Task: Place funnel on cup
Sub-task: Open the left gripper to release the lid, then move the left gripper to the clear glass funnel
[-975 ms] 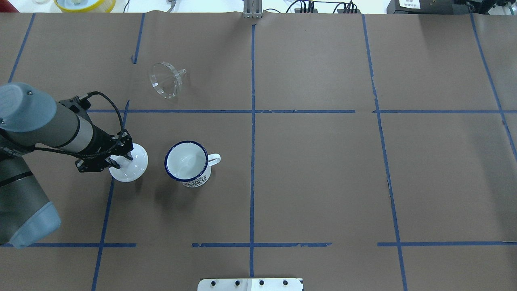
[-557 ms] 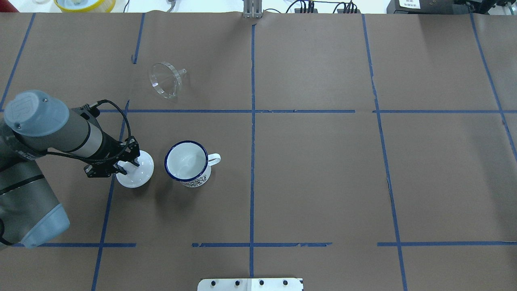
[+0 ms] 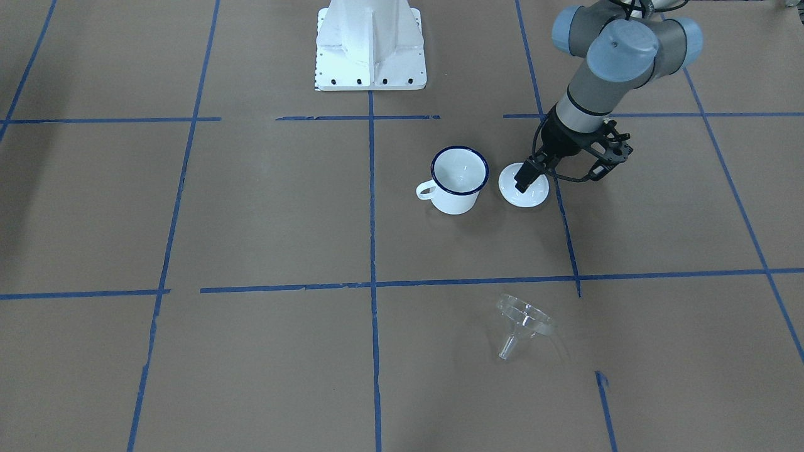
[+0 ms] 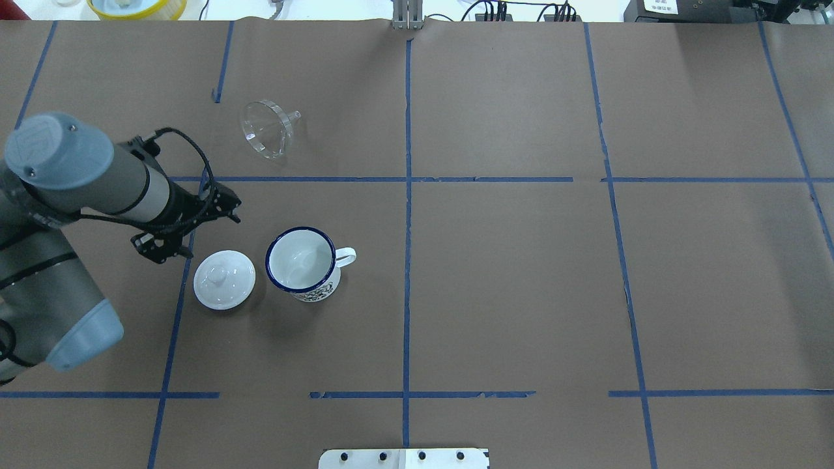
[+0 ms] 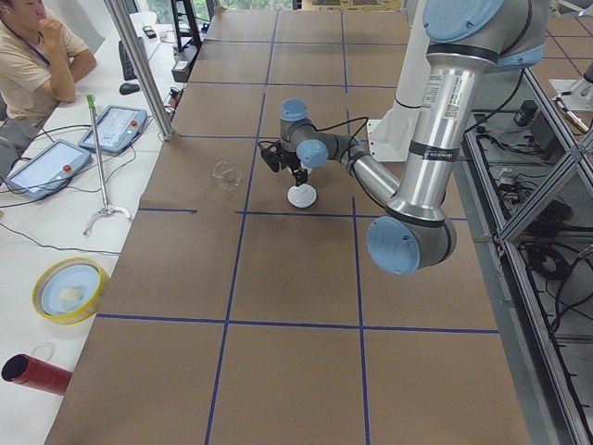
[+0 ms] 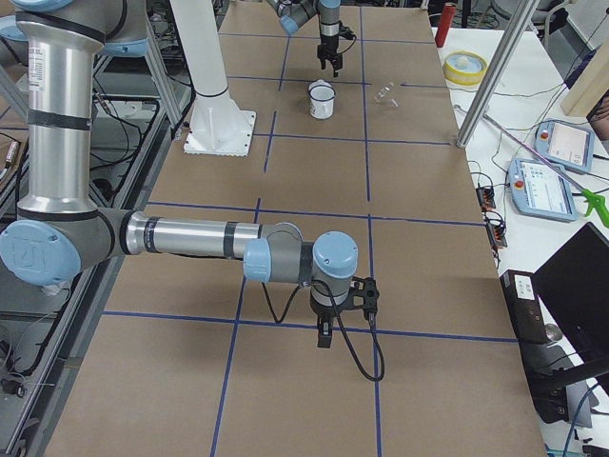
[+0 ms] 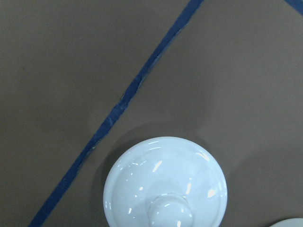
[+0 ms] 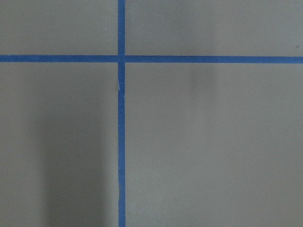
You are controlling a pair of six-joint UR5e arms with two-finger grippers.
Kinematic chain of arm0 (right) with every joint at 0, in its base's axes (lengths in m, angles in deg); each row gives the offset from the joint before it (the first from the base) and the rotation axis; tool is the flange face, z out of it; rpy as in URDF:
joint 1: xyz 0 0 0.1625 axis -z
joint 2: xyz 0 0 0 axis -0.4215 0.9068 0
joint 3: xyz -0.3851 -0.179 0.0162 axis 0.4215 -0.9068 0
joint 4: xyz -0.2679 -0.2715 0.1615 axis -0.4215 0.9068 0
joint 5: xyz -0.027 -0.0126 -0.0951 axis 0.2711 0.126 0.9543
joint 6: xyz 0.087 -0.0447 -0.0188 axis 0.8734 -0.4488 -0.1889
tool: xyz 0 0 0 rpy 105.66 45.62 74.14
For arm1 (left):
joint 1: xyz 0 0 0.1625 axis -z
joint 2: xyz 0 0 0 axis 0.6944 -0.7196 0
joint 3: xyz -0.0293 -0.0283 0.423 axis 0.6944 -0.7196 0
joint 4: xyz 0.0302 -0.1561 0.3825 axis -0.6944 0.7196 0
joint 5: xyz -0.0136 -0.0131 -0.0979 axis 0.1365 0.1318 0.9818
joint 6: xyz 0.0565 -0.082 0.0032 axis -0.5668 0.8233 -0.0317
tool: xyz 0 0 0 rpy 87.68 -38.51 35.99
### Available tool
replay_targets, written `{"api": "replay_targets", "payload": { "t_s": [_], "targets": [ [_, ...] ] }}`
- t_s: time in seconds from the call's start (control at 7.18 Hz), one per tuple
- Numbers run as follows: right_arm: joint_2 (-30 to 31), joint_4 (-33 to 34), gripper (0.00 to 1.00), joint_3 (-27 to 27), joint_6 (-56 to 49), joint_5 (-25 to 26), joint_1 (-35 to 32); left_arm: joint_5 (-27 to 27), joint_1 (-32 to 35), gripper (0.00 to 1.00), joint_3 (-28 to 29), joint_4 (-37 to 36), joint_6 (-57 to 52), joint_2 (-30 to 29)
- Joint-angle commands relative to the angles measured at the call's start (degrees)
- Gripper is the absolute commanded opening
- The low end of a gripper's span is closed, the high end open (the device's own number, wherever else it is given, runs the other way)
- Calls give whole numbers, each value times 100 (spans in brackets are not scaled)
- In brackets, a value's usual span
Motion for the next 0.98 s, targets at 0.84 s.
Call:
{"api": "replay_targets", "payload": {
  "t_s": [0.84],
  "targets": [
    [0,0,100,0,0,0,0,-2319,332,97,2835,4957,3234,-814]
  ]
}}
